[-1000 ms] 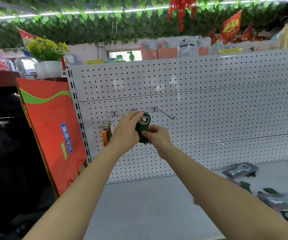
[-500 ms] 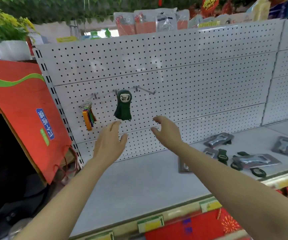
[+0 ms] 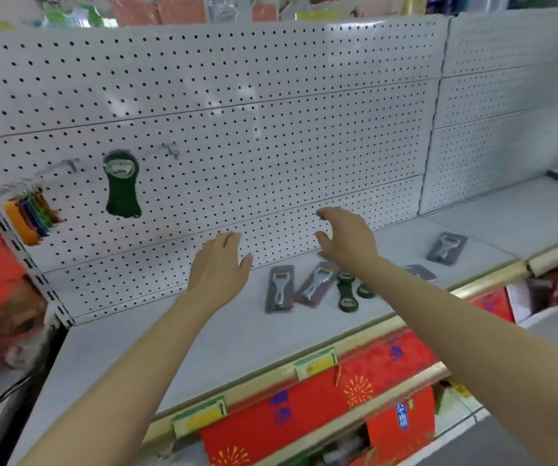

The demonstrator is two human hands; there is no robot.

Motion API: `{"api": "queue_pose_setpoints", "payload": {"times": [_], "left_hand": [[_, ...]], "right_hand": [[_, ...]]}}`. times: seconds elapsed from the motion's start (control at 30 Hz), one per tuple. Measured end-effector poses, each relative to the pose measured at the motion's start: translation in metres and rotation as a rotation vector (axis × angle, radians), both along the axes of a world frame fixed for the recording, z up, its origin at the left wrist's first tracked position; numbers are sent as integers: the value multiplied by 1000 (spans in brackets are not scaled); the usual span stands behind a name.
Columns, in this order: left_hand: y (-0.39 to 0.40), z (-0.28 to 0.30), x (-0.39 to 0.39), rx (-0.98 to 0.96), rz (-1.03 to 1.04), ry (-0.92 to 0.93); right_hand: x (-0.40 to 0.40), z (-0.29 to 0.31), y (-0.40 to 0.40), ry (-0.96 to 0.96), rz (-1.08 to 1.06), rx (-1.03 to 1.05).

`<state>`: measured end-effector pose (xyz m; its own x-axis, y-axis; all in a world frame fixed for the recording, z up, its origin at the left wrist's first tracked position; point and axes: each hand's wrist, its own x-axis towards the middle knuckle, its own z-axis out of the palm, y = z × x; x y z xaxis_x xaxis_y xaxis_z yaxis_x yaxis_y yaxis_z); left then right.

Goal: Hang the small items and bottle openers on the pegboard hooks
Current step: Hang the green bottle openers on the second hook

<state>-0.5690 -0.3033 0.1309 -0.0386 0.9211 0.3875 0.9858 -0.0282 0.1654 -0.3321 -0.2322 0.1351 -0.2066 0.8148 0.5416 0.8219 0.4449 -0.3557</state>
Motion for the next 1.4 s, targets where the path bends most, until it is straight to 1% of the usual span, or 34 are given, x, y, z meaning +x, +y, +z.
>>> {"api": "queue_pose_setpoints", "payload": {"times": [0.1, 0.2, 0.33, 0.5, 0.63, 0.7, 0.83, 0.9, 1.0, 1.1, 1.23, 1.33, 1.4], "left_hand": [[23, -20, 43, -56, -21, -19], [44, -45, 84, -122, -43, -23], [73, -78, 129, -251, -111, 1], [123, -106, 171, -373, -163, 25], [173, -123, 197, -372, -307, 39], [200, -126, 207, -389, -369, 91], [246, -125, 228, -494, -493, 153], [266, -126, 240, -532, -596, 212], [293, -128, 258, -612, -732, 235], [310, -132, 277, -649, -832, 297], [322, -137, 289, -650, -851, 276], [333, -139, 288, -615, -846, 302], [338, -140, 287, -659, -807, 268]], "right_hand": [[49, -19, 7, -26, -40, -38], [92, -43, 16, -95, -72, -72], [137, -74, 32, -159, -136, -191], [176, -113, 65, -177, -176, -298], [195, -134, 95, -233, -194, -329], [201, -143, 112, -261, -178, -362], [209, -153, 140, -419, -27, -538], [215, -160, 148, -502, 55, -595], [229, -167, 161, -534, 83, -613], [243, -164, 172, -587, 91, -614], [267, -158, 183, -618, 100, -616], [287, -153, 191, -639, 61, -616], [296, -149, 200, -641, 29, -636]]}}
